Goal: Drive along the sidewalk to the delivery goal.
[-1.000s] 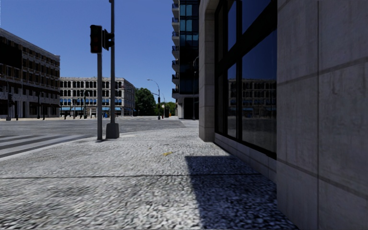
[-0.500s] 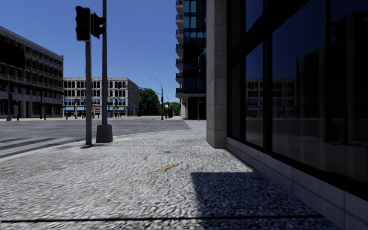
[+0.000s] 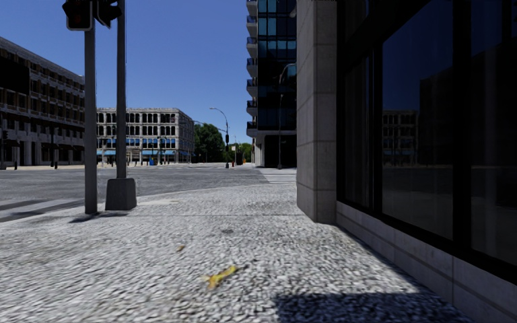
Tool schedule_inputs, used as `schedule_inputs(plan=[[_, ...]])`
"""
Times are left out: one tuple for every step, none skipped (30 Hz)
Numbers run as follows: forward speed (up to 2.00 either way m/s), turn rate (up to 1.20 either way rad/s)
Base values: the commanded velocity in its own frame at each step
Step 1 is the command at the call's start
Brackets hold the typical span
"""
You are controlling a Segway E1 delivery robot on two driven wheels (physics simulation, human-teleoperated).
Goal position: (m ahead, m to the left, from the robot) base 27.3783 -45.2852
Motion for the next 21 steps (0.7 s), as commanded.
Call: schedule_inputs(plan=[[2.0,0.0],[2.0,0.0],[2.0,0.0],[2.0,0.0],[2.0,0.0],[2.0,0.0],[2.0,0.0],[2.0,0.0],[2.0,0.0],[2.0,0.0],[2.0,0.0],[2.0,0.0],[2.0,0.0],[2.0,0.0],[2.0,0.0],[2.0,0.0],[2.0,0.0],[2.0,0.0],[2.0,0.0],[2.0,0.0],[2.0,0.0]])
